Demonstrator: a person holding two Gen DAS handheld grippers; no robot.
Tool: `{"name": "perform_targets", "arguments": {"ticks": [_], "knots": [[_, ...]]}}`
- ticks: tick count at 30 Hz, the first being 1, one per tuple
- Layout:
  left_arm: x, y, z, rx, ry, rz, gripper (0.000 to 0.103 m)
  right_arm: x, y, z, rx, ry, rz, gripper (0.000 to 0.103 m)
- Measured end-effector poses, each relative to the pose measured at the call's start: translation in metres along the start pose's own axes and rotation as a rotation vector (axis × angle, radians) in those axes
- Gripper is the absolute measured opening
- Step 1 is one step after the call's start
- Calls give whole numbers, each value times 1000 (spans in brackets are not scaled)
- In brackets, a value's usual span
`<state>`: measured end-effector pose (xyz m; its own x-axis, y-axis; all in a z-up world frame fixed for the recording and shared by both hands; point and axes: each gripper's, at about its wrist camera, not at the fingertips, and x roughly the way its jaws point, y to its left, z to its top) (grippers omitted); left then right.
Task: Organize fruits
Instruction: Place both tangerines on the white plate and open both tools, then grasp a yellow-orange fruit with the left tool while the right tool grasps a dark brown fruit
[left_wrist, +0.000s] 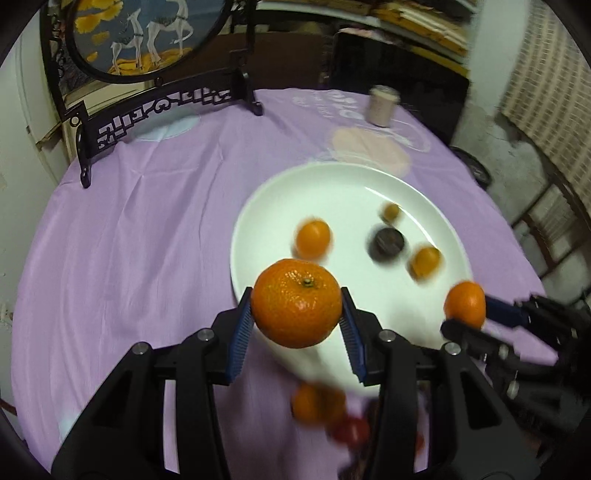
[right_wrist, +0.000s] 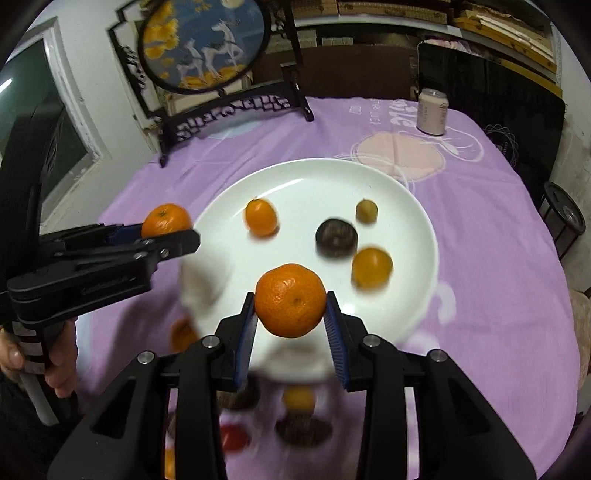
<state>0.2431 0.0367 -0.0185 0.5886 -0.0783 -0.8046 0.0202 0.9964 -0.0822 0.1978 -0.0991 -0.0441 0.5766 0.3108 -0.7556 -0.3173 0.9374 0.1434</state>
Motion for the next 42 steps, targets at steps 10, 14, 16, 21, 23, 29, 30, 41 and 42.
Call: {"name": "perform_targets", "arguments": {"ticks": [10, 14, 16, 21, 23, 29, 30, 41, 42], "knots": [[46, -4, 17, -6, 33, -10, 45, 61, -12, 19, 1, 86, -6, 36], [49, -5, 17, -4, 35, -16, 46, 63, -12, 22, 4, 68, -5, 41], [46, -6, 16, -5, 25, -24, 55, 59, -13, 22, 17, 37, -9, 57], [7, -11, 10, 6, -81, -11, 73, 33, -9, 14, 9, -18, -57, 58], [-11, -13, 3, 3, -103, -20, 79, 21, -6, 6, 7, -20, -64, 58], [-70, -24, -46, 27, -182, -56, 90, -38, 4, -42, 17, -61, -56, 60], [-76, -26, -56, 35, -187, -58, 90, -51, 4, -54, 26, -71, -61, 60], [-101, -15, -148, 41, -143, -63, 92, -76, -4, -116, 81, -29, -129, 60], [-100, -14, -154, 39, -133, -66, 92, -70, -4, -117, 82, -16, -127, 60]]}}
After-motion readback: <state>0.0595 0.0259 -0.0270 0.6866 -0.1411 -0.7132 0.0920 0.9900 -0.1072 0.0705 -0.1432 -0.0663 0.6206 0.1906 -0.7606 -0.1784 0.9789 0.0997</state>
